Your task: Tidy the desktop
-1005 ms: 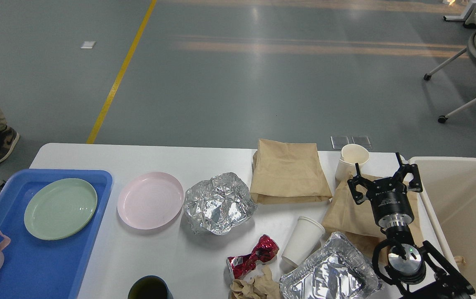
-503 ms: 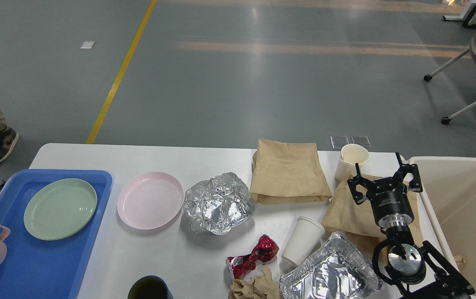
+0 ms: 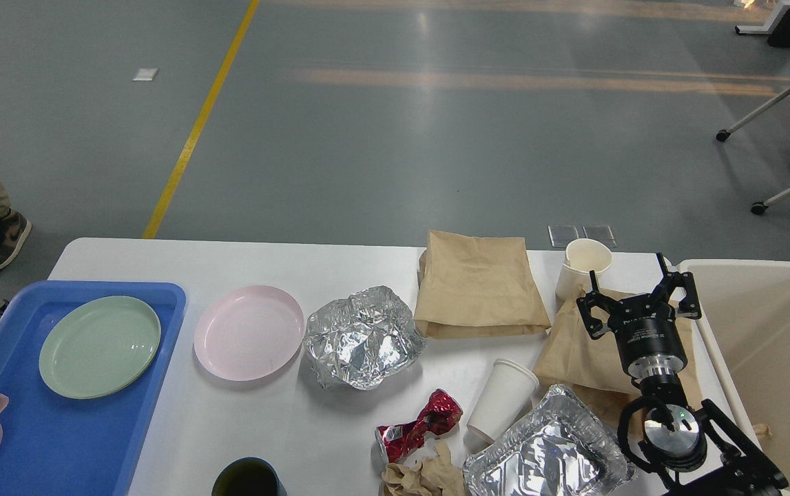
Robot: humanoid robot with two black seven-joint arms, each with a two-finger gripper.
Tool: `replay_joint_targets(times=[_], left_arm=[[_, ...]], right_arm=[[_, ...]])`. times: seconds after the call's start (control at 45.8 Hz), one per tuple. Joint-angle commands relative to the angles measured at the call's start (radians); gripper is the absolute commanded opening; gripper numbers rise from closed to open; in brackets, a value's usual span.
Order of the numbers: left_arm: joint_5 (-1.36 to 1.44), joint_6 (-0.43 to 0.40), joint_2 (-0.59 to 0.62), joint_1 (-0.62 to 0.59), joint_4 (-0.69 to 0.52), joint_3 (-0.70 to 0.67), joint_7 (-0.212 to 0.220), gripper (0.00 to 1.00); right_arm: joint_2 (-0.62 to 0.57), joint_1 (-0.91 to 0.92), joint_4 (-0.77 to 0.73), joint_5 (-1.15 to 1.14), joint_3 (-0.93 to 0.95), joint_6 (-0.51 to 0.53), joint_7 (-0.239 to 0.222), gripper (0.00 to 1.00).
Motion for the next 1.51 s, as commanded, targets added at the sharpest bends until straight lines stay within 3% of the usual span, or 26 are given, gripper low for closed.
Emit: replay_joint_targets(times=[0.0,0.109,0.328,0.525,0.612,0.765,0.918,1.158,1.355,1.486], left_arm=[[-0.015,0.031,0.007,-0.001,0.001,0.0,-0.011,0.79],[-0.041,0.03,0.007,-0.001,-0.001,0.001,-0.012,0.9],[-0.051,0.022,0.026,-0.009,-0.007,0.004,-0.009,0.92],[-0.058,-0.073,0.062,-0.127,-0.028,0.066,-0.003,0.92],[-0.06,-0.123,0.05,-0.286,-0.091,0.211,-0.002,0.93],[-0.069,-0.169,0.002,-0.696,-0.297,0.541,-0.006,0.95],[-0.116,-0.166,-0.177,-0.993,-0.516,0.725,-0.002,0.96],[-0.357,-0.151,-0.49,-1.3,-0.832,0.781,0.006,0.95],[-0.454,-0.111,-0.628,-1.546,-1.076,0.707,0.037,0.93],[-0.498,-0.113,-0.684,-1.626,-1.131,0.675,0.043,0.93]], right_arm=[[0.0,0.0,0.0,0.0,0.0,0.0,0.0,1.0],[0.0,0.0,0.0,0.0,0.0,0.001,0.0,1.0],[0.0,0.0,0.0,0.0,0.0,0.0,0.0,1.0],[0.0,0.0,0.0,0.0,0.0,0.0,0.0,1.0],[0.0,0.0,0.0,0.0,0.0,0.0,0.0,1.0],[0.0,0.0,0.0,0.0,0.0,0.0,0.0,1.0],[0.0,0.0,0.0,0.0,0.0,0.0,0.0,1.0],[0.0,0.0,0.0,0.0,0.0,0.0,0.0,1.0],[0.0,0.0,0.0,0.0,0.0,0.0,0.0,1.0],[0.0,0.0,0.0,0.0,0.0,0.0,0.0,1.0]])
